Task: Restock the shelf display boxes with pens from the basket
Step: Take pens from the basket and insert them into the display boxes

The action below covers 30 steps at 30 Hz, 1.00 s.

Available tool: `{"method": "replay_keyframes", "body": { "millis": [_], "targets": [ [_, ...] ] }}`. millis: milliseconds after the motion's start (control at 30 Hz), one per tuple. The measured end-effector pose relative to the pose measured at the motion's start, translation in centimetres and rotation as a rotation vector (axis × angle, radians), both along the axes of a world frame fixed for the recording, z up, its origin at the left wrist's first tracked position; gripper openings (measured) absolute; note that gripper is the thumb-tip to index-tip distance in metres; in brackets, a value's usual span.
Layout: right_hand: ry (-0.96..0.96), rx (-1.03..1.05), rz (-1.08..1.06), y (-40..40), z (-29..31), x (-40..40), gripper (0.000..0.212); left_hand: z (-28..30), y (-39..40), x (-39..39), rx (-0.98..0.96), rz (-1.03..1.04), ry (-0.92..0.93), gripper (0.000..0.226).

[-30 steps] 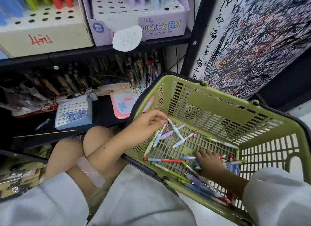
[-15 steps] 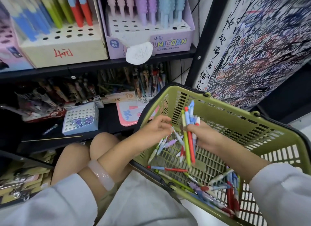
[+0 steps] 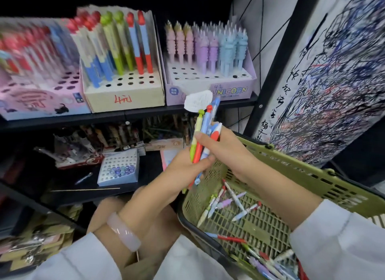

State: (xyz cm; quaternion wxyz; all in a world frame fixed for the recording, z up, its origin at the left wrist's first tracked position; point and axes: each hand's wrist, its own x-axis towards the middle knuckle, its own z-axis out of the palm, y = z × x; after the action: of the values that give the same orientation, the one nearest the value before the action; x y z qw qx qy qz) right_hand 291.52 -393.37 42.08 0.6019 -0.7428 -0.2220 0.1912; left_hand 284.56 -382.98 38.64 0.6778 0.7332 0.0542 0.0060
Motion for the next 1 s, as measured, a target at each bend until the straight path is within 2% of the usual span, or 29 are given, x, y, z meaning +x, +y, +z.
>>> {"method": "replay_keyframes", "body": {
  "millis": [67,167,233,267,300,333,400,433,500,567,700,800,867,1000],
  "targets": [
    [-0.011,0.016,0.038,0.8,0.8,-0.1,0.016,0.4,1.3,-0.4,0.024,0.017,-0.070,0.021],
    [-0.023,0.108,0.070,2.2,1.2,-0.5,0.019,0.8,2.8,-0.8,-0.003,0.064,-0.109,0.013],
    [-0.075,0.146,-0.002,3.1,1.3,-0.7,0.026,1.0,3.8,-1.1,-0.047,0.130,-0.113,0.023],
    [-0.164,0.144,-0.055,3.4,1.3,-0.8,0.028,1.0,4.3,-1.1,-0.098,0.157,-0.116,0.029],
    [-0.352,0.118,-0.102,3.5,1.2,-0.8,0.031,1.1,4.7,-1.3,-0.167,0.176,-0.121,0.035],
    [-0.627,0.056,-0.119,3.5,1.2,-0.8,0.036,1.1,5.0,-1.4,-0.239,0.184,-0.129,0.038],
    [-1.177,-0.094,-0.024,3.5,0.9,-0.4,0.039,1.4,5.5,-1.6,-0.338,0.195,-0.126,0.038],
    [-1.355,-0.160,0.054,3.6,0.9,-0.2,0.038,1.5,5.7,-1.7,-0.356,0.199,-0.112,0.039],
    [-1.553,-0.236,0.184,4.2,1.2,0.2,0.036,1.7,5.9,-2.0,-0.379,0.201,-0.079,0.040],
    [-1.629,-0.236,0.234,4.8,1.7,0.6,0.030,1.9,6.2,-2.2,-0.412,0.201,-0.071,0.039],
    [-1.704,-0.272,0.253,5.8,2.7,1.3,0.030,2.1,7.2,-2.7,-0.458,0.256,-0.049,0.029],
    [-1.682,-0.266,0.215,6.0,2.7,1.5,0.023,1.8,8.0,-3.0,-0.384,0.349,-0.037,0.020],
    [-1.473,-0.243,0.134,6.3,2.8,1.2,0.014,1.7,8.6,-3.2,-0.328,0.424,-0.054,0.014],
    [-0.634,-0.096,0.069,8.3,2.6,-0.6,0.012,2.2,9.7,-3.5,-0.280,0.507,-0.125,0.013]
  ]
}}
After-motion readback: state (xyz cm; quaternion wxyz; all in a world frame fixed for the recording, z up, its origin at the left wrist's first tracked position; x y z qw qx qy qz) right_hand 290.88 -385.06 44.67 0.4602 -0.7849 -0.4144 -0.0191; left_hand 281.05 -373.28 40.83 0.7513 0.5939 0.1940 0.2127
